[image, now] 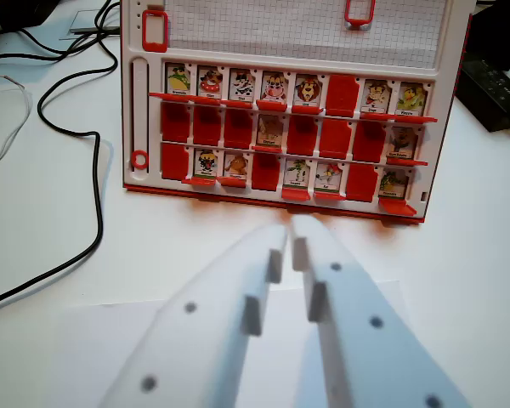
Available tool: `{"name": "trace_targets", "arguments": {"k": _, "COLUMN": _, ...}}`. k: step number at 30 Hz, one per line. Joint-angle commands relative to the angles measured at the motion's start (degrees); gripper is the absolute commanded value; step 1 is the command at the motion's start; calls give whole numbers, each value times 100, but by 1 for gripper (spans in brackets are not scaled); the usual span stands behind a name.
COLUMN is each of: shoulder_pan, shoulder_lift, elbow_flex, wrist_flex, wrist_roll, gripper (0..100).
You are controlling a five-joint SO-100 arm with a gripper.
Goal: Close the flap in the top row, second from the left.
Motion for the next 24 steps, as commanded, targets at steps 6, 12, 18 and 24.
{"name": "trace_targets", "arguments": {"k": 6, "shoulder_pan": -9, "shoulder_lift": -26, "elbow_flex": 132, "wrist_flex": -237, "wrist_roll": -79, "gripper": 0}}
{"name": "trace_targets", "arguments": {"k": 12, "shoulder_pan": -114, "shoulder_lift": -88, "elbow_flex": 229, "wrist_flex": -404, "wrist_roll": -79, "gripper": 0}}
{"name": "trace_targets", "arguments": {"k": 18, "shoulder_pan": -281, "shoulder_lift": -510, "elbow_flex": 18, "wrist_flex": -492, "wrist_roll": 26, "gripper": 0}}
{"name": "trace_targets", "arguments": {"k": 24, "shoulder_pan": -343, "shoulder_lift": -1318, "elbow_flex": -299, "wrist_flex": -870, "wrist_roll": 132, "gripper": 0}}
